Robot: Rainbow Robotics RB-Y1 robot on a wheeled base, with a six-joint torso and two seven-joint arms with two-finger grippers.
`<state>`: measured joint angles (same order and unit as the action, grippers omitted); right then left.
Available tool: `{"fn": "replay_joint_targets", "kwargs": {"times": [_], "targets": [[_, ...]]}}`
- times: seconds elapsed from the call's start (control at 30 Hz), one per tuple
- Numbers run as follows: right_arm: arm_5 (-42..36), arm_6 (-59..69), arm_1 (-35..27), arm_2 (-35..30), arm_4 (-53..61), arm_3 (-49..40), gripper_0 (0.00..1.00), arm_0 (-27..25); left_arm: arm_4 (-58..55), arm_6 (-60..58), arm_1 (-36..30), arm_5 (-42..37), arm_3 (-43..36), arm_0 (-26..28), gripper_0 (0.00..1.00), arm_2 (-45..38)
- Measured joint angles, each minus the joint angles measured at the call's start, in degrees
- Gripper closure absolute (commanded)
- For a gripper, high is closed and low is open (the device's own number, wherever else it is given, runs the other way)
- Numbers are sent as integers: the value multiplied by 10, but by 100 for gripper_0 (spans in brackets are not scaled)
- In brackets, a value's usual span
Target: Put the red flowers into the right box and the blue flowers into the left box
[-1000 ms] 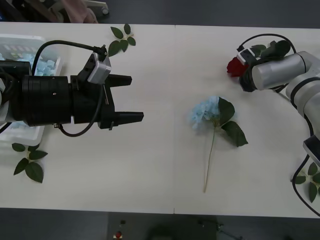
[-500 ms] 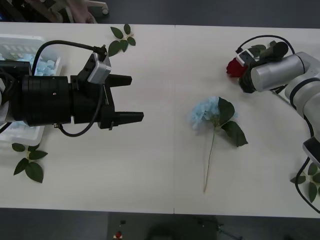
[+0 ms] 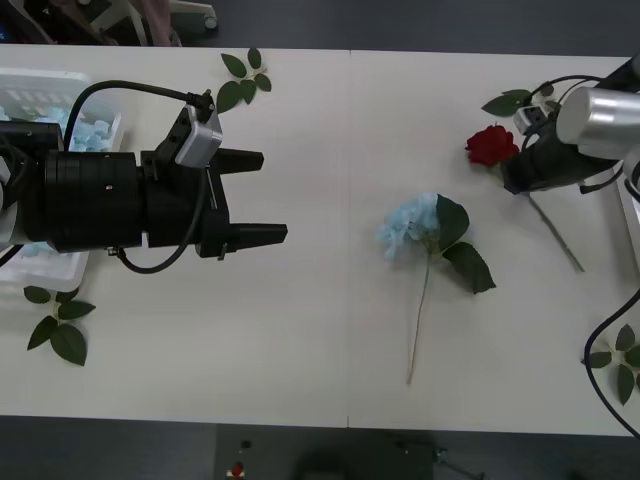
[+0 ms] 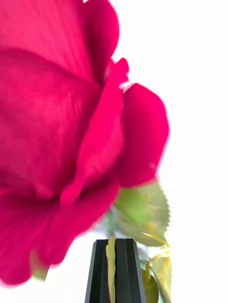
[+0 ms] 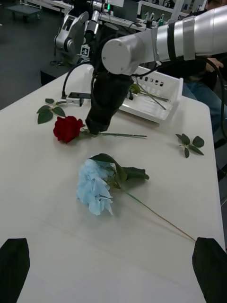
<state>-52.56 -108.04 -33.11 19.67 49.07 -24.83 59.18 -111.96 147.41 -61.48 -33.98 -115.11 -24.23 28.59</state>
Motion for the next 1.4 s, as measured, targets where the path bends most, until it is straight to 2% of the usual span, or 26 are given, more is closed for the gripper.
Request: {"fn": "replay_joint_targets", "kwargs": {"times": [0.2, 0.27, 0.3, 0.33, 0.37, 0.43, 0.8, 1.2, 1.4], "targets": [[-91, -100, -66, -40, 74, 0, 100, 0, 0, 0, 0, 0, 0, 0, 0, 0], [-116, -101, -88, -46, 78, 0, 75, 0, 0, 0, 0, 0, 0, 0, 0, 0], [-123, -103, -97, -48, 78, 0, 66, 0, 0, 0, 0, 0, 0, 0, 0, 0], [-128, -110, -105, -50, 78, 0, 50, -1, 0, 0, 0, 0, 0, 0, 0, 0], [-129, -118, -113, -50, 78, 0, 41, -2, 0, 0, 0, 0, 0, 0, 0, 0], [-129, -149, -126, -50, 80, 0, 33, -6, 0, 0, 0, 0, 0, 0, 0, 0], [-79, -307, -149, -50, 133, 0, 24, -78, 0, 0, 0, 0, 0, 0, 0, 0], [-71, -340, -146, -50, 133, 0, 24, -84, 0, 0, 0, 0, 0, 0, 0, 0], [-37, -340, -110, -50, 133, -1, 24, -84, 0, 0, 0, 0, 0, 0, 0, 0]]}}
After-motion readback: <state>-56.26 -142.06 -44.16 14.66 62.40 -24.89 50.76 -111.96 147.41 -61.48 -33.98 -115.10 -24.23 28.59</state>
